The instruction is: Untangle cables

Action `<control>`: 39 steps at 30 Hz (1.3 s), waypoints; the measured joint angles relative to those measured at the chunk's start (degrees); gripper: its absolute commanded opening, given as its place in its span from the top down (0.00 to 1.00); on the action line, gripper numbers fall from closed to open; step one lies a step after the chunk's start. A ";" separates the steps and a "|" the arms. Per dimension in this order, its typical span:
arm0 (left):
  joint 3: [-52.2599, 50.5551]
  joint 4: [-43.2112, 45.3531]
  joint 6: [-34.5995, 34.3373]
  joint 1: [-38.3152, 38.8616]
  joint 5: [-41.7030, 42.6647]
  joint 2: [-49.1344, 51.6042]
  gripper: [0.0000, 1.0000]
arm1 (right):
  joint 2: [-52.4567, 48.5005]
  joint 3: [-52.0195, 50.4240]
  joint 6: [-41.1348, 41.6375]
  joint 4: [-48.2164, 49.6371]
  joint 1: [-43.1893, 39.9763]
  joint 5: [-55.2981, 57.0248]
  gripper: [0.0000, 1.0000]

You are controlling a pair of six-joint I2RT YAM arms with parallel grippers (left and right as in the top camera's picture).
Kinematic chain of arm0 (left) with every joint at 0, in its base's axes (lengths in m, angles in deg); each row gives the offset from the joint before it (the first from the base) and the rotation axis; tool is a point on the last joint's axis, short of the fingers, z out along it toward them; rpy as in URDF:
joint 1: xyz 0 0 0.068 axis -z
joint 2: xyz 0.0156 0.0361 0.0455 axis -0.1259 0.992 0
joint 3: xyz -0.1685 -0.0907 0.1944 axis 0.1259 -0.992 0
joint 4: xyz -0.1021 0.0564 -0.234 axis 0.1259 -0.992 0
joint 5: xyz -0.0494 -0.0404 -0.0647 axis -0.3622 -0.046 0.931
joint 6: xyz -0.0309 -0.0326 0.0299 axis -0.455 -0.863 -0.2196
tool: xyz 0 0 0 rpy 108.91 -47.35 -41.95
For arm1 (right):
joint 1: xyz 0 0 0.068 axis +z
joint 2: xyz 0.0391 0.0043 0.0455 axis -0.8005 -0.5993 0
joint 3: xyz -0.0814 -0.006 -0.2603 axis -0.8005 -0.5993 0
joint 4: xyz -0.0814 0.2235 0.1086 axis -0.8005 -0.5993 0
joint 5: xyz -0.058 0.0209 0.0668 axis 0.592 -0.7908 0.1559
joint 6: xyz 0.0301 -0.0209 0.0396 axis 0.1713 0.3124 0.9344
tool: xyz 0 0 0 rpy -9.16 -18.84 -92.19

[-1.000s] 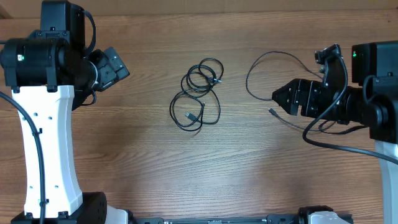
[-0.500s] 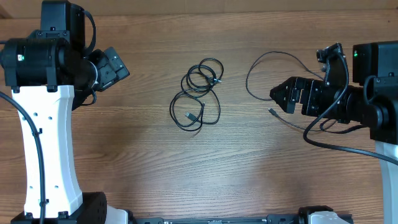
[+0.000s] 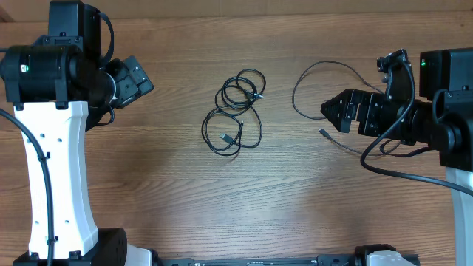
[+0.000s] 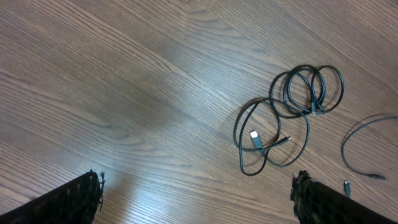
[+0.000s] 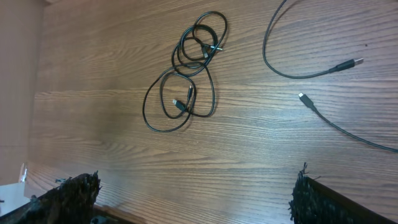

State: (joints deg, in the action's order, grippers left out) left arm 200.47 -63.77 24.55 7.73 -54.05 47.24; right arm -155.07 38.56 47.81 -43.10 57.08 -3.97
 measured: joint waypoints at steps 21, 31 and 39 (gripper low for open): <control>0.00 0.00 0.00 0.00 0.00 0.00 0.00 | -2.01 0.00 0.02 0.33 0.00 1.77 0.00; 0.00 0.00 0.00 0.00 0.00 0.00 0.00 | -2.01 0.00 0.02 0.39 0.00 1.95 0.00; 0.00 0.00 0.00 0.00 0.00 0.00 0.00 | -2.01 0.00 0.00 0.42 0.00 1.97 0.00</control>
State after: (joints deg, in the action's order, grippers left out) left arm 200.47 -63.77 24.55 7.73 -54.05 47.24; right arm -157.08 38.56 47.81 -42.69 57.08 -2.00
